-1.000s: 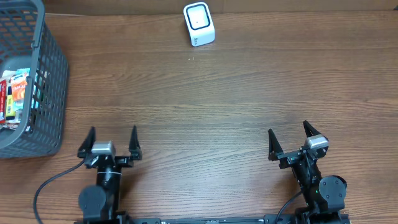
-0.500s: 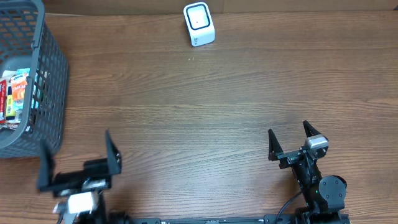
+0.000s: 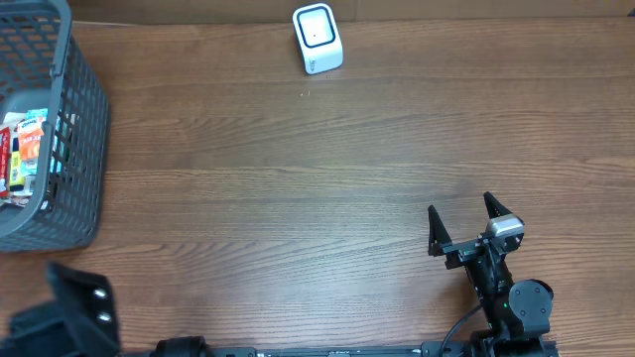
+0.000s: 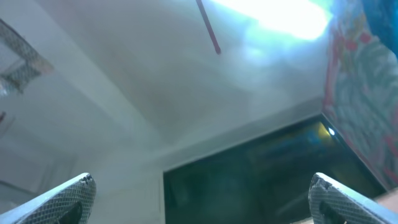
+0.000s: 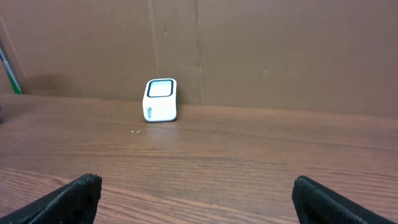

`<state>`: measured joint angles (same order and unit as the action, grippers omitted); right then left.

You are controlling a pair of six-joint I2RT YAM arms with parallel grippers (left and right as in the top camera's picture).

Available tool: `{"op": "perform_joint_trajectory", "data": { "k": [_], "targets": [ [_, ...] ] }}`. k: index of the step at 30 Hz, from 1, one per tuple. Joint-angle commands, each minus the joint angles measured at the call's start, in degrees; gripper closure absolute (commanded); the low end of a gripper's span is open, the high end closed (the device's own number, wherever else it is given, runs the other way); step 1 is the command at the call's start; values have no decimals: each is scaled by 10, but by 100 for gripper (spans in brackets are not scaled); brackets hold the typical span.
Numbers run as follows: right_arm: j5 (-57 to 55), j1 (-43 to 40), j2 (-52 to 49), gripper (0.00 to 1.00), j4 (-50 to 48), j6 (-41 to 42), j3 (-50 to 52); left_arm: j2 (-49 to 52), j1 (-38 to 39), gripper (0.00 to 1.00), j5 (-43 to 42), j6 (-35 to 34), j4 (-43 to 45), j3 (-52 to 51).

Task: Scan the item barcode
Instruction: 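Raise the left gripper and move it over the grey basket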

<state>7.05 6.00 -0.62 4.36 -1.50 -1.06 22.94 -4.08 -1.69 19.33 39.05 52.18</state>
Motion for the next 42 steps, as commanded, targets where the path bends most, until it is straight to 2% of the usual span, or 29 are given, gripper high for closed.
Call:
{"op": "perform_joint_trajectory", "data": {
  "k": [1, 3, 10, 16, 19, 25, 29, 36, 42],
  "targets": [
    [-5, -1, 5, 0, -3, 2, 6, 83, 5, 0, 2, 18, -16, 95],
    [-5, -1, 5, 0, -3, 2, 6, 132, 5, 0, 6, 19, -59, 161],
    [-5, -1, 5, 0, -3, 2, 6, 322, 5, 0, 20, 19, -301, 441],
    [-5, -1, 5, 0, -3, 2, 6, 489, 5, 0, 99, 19, -504, 666],
    [-5, -1, 5, 0, -3, 2, 6, 557, 3, 0, 130, 19, -601, 735],
    [-5, -1, 5, 0, -3, 2, 6, 656, -27, 0, 216, 16, -739, 758],
    [-5, -1, 5, 0, -3, 2, 6, 702, -59, 0, 217, -19, -817, 758],
    [-5, -1, 5, 0, -3, 2, 6, 736, -140, 0, 215, -149, -934, 758],
    [-5, -1, 5, 0, -3, 2, 6, 736, -222, 0, 179, -170, -978, 758]
  ]
}}
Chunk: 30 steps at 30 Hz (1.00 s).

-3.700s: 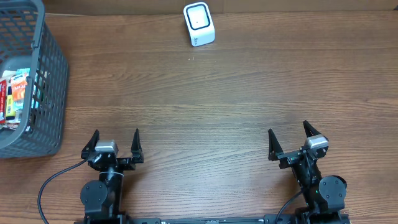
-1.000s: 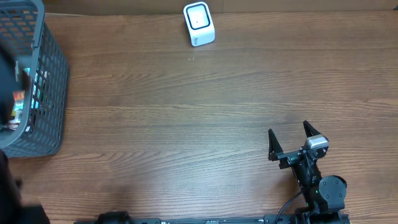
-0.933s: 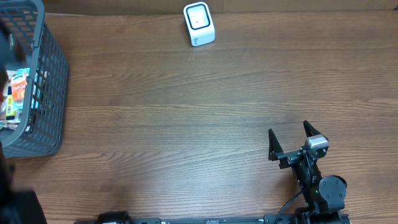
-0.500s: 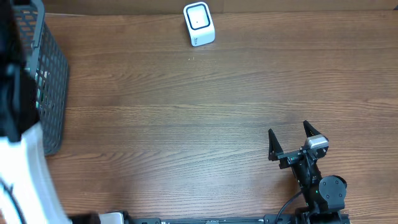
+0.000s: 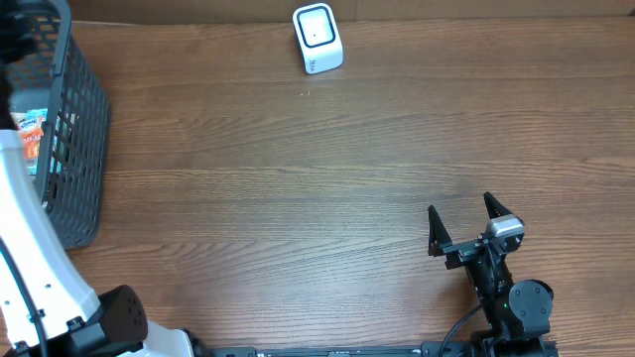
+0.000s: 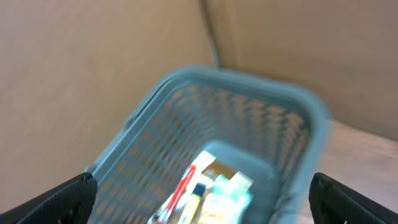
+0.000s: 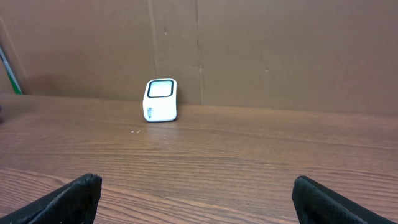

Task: Scan the item barcode
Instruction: 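Raise the left gripper and move it over the grey basket, then lower the left gripper into the basket and grasp a clear snack packet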

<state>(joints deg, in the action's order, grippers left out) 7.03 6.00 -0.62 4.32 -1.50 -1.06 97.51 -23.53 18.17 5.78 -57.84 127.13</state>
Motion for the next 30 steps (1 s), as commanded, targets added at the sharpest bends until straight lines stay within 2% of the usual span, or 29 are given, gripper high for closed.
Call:
{"op": "perform_joint_trajectory", "data": {
  "k": [1, 8, 12, 17, 22, 30],
  "targets": [
    [-5, -1, 5, 0, -3, 2, 6, -10, -43, 0, -28, -35, -20, 9],
    [-5, -1, 5, 0, -3, 2, 6, -4, -143, 0, -124, -35, -80, 1],
    [-5, -1, 5, 0, -3, 2, 6, -3, -182, 0, -129, -37, -81, -13],
    [-5, -1, 5, 0, -3, 2, 6, -3, -195, 0, -207, -41, -60, -13],
    [-5, -1, 5, 0, -3, 2, 6, 14, -195, 3, -247, 59, -78, -14],
    [-5, -1, 5, 0, -3, 2, 6, 107, -195, 3, -257, 88, -123, -14]
  ]
}}
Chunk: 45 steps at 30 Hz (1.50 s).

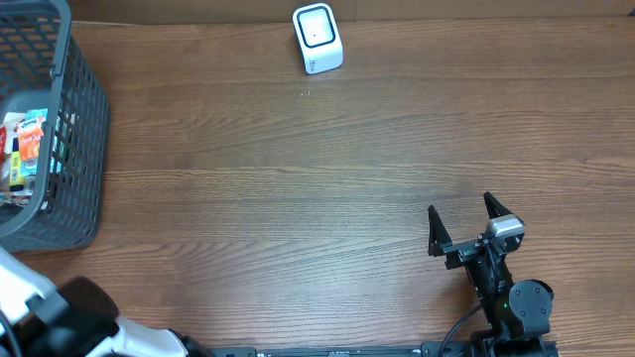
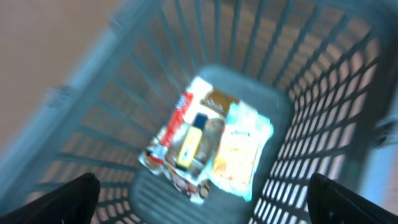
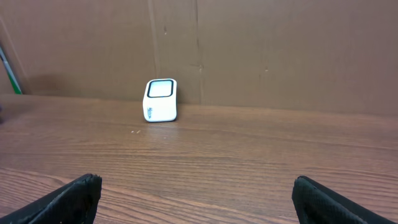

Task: Scan the item barcode
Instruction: 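Lower the left gripper into the basket and grasp a clear snack packet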

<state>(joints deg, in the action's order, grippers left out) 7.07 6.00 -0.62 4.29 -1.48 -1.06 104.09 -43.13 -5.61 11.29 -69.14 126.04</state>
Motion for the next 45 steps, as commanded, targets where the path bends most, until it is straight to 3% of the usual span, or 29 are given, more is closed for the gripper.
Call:
{"op": "perform_joint_trajectory", "data": {
  "k": [1, 14, 26, 33, 45],
  "targets": [
    [-6, -1, 5, 0, -2, 2, 6, 53, 1, 3, -19, 38, -15, -3],
    [-6, -1, 5, 0, -2, 2, 6, 193, 7, 0, -96, 115, -43, -3],
    [-6, -1, 5, 0, -3, 2, 6, 260, 38, 0, -92, 125, -42, -3],
    [-6, -1, 5, 0, -2, 2, 6, 294, 60, 0, -35, 125, -41, -3],
    [-5, -1, 5, 0, -2, 2, 6, 305, 60, 0, -28, 114, -35, -4]
  ]
}}
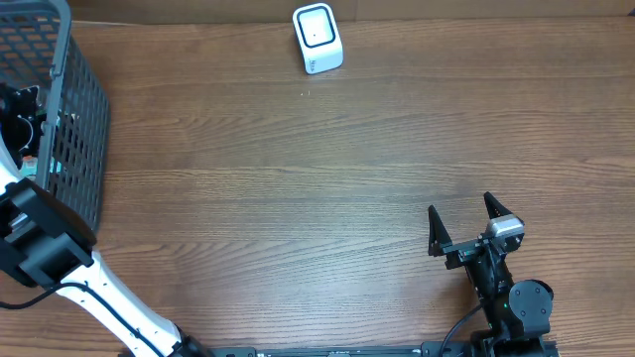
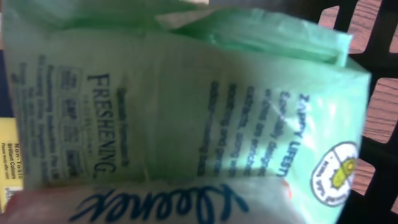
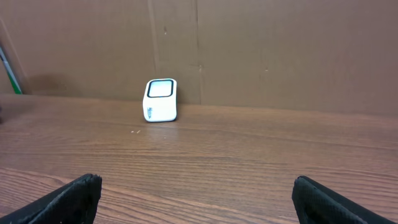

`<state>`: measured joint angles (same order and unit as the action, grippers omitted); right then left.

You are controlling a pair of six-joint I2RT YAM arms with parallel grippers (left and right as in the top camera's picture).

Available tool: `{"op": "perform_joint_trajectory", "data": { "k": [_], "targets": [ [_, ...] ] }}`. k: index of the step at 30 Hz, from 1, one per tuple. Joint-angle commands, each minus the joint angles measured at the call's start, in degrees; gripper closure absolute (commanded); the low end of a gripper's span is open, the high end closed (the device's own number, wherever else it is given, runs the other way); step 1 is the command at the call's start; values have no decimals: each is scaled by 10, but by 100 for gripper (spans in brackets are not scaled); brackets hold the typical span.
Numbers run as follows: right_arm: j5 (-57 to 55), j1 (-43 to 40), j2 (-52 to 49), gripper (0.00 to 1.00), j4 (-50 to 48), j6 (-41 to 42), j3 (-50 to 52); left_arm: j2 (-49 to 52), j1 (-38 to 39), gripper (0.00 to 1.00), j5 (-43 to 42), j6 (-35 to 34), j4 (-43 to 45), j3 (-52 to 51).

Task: Scan the item barcode
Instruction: 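Lower the left gripper into the basket and grasp a clear snack packet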

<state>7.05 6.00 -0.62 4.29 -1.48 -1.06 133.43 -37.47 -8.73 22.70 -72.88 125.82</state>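
Observation:
A green packet (image 2: 186,93) printed "FRESHENING" fills the left wrist view, with a Kleenex pack (image 2: 155,202) along the bottom edge. My left gripper (image 1: 22,104) is down inside the grey mesh basket (image 1: 84,109) at the table's left edge. Its fingers do not show in its own view. The white barcode scanner (image 1: 317,38) stands at the far edge, window up, and also shows in the right wrist view (image 3: 161,99). My right gripper (image 1: 464,220) rests open at the front right, holding nothing.
A yellow-labelled item (image 2: 6,162) lies at the left edge beside the green packet. Brown table shows through the basket's mesh (image 2: 379,112). A cardboard wall (image 3: 261,50) backs the table behind the scanner.
The left wrist camera was high above the basket, looking down on its contents. Now it is pressed close to the green packet inside the basket. The right arm has not moved.
My left arm sat at the front left corner, its camera facing upward. Then it stretched along the left edge with the basket in view from the side. Then it looked straight down on the items, and now sits among them. The right gripper stayed open throughout.

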Motion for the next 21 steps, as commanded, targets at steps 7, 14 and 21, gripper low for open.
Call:
{"op": "perform_joint_trajectory", "data": {
  "k": [7, 14, 21],
  "targets": [
    [-5, -1, 5, 0, -2, 2, 6, 12, 5, 2, 4, 0, 7, -12],
    [-5, -1, 5, 0, -2, 2, 6, 12, 5, 4, 4, 0, 17, -49],
    [-5, -1, 5, 0, -2, 2, 6, 11, 3, 32, 30, 0, 17, -64]
  ]
}}
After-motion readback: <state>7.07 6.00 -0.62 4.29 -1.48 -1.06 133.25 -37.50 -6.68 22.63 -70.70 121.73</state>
